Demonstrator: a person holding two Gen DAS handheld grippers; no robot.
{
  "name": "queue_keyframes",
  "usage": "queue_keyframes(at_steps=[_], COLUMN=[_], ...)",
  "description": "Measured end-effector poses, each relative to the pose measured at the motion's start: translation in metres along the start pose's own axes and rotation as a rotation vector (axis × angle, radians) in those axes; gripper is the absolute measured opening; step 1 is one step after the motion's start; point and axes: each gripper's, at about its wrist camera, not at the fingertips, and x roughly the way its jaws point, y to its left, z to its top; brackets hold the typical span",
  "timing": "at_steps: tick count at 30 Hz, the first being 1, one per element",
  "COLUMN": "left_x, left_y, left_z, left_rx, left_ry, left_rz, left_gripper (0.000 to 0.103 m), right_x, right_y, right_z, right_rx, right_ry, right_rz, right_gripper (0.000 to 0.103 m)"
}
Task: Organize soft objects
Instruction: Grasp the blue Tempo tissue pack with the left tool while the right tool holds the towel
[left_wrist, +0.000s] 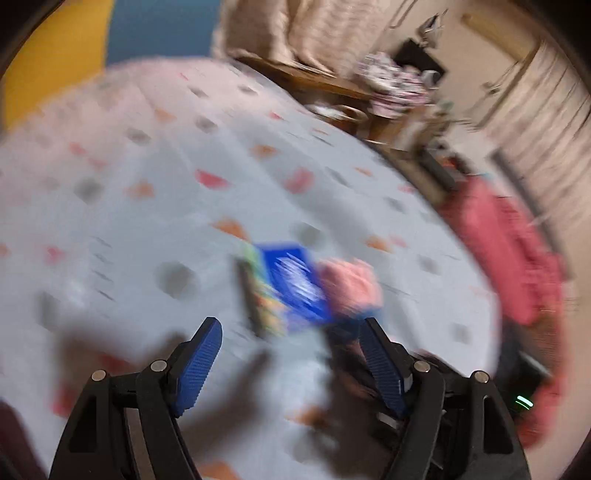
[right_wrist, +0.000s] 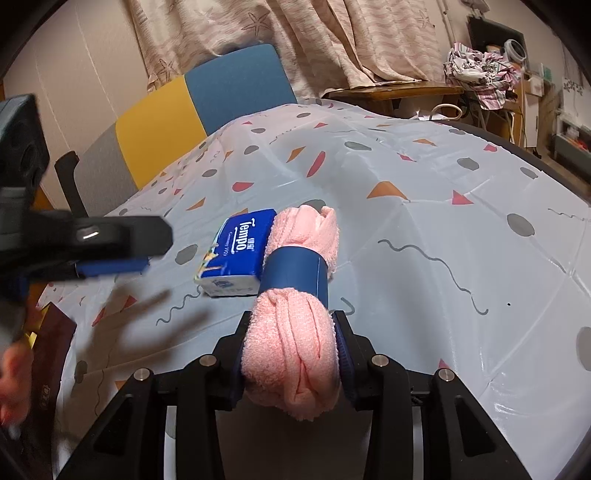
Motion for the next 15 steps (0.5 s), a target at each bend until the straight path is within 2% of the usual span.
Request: queue_keyframes(at_steps=[2,4,8,10,13,15], left_x=[0.006,0.018,0.037,0.045,0.052,0.056], left_y=[0.005,0.000,-0.010,-0.016,-0.027,-0.036], left_z=[0.008,0.013,0.016,0.014,0.011,0.008], left_rx=[-0.034,-0.042,-0.030,-0.007,0.062,0.130], left_ry=[-0.010,0.010,0.062,0.082,0.081,0.073], left_rz=[0.054,0.044,0.098,0.118,0.186,0.258], left_gripper=[0.079,0.079,0.079,0.079,0.079,0.079], right_x=[-0.001,-0.005,-0.017,-0.020,-0.018,-0.018], right_y=[0.000,-0.003,-0.024,-0.028,-0.029,-0.029], right_z=[0.000,-0.001,-0.005,-0.006,-0.005,-0.005], right_rx=[0.002,0.021,0.147,0.171,0.175,0.173], right_ry=[-0.002,-0.025,-0.083,-0.097,-0.093,-0.092], right_rz=[-0.002,-0.032,-0.108,-0.106,-0.099,-0.101], right_gripper=[0.040,0.039,0.037,0.037,0.037,0.037])
